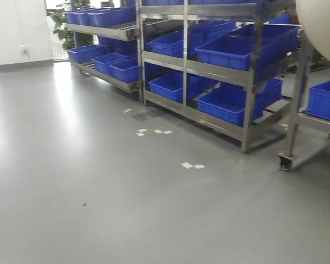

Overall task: Move white bin to right shelf second layer
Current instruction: 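Turn and drive along the roller shelf rack carrying the bin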

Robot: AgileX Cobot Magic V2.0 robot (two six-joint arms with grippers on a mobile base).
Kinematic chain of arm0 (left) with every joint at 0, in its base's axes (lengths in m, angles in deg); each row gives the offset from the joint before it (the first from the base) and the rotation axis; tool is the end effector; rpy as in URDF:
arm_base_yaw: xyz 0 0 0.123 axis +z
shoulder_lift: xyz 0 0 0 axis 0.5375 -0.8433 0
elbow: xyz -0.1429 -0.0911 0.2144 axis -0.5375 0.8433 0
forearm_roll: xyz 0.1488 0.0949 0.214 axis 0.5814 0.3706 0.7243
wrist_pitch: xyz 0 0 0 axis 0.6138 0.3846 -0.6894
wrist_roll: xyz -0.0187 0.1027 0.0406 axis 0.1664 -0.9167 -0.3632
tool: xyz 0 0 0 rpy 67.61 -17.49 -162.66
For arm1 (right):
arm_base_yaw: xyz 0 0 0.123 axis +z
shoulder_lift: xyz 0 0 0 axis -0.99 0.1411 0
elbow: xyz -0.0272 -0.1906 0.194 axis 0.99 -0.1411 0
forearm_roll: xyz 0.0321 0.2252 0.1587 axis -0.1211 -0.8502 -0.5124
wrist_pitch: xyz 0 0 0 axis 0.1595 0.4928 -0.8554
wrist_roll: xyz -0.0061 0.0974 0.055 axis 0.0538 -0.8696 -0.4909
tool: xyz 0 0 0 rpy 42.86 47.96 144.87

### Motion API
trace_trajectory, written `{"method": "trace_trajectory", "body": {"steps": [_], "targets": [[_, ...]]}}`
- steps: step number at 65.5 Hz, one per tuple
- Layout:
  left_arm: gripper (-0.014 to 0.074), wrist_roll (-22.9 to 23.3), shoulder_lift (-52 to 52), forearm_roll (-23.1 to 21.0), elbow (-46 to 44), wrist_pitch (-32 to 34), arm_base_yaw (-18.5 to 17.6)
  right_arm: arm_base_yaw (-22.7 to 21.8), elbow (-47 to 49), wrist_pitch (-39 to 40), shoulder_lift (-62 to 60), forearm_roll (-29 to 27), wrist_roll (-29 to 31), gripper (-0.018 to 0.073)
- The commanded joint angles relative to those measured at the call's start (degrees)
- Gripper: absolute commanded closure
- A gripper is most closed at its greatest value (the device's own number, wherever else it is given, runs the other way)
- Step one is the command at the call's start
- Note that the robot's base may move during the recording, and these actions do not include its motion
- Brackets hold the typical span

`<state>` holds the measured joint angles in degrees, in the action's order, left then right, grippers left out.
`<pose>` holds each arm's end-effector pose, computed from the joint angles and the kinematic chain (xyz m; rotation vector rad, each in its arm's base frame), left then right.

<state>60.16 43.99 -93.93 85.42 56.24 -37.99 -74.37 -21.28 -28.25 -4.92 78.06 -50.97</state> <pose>0.1145 -0.0115 0.2063 0.0324 1.5432 -0.1249 0.1543 0.0288 0.3429 -0.0259 1.9932 0.2581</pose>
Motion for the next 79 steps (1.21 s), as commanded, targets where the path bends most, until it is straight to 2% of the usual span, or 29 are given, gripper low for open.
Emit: {"method": "trace_trajectory", "body": {"steps": [1,79], "targets": [[0.0512,0.6,0.2,-0.5,2.1,4.9,-0.3,-0.3,1.7,5.2,0.5,-0.5,0.2,0.0504],[0.0512,0.6,0.2,-0.5,2.1,4.9,-0.3,-0.3,1.7,5.2,0.5,-0.5,0.2,0.0504]]}}
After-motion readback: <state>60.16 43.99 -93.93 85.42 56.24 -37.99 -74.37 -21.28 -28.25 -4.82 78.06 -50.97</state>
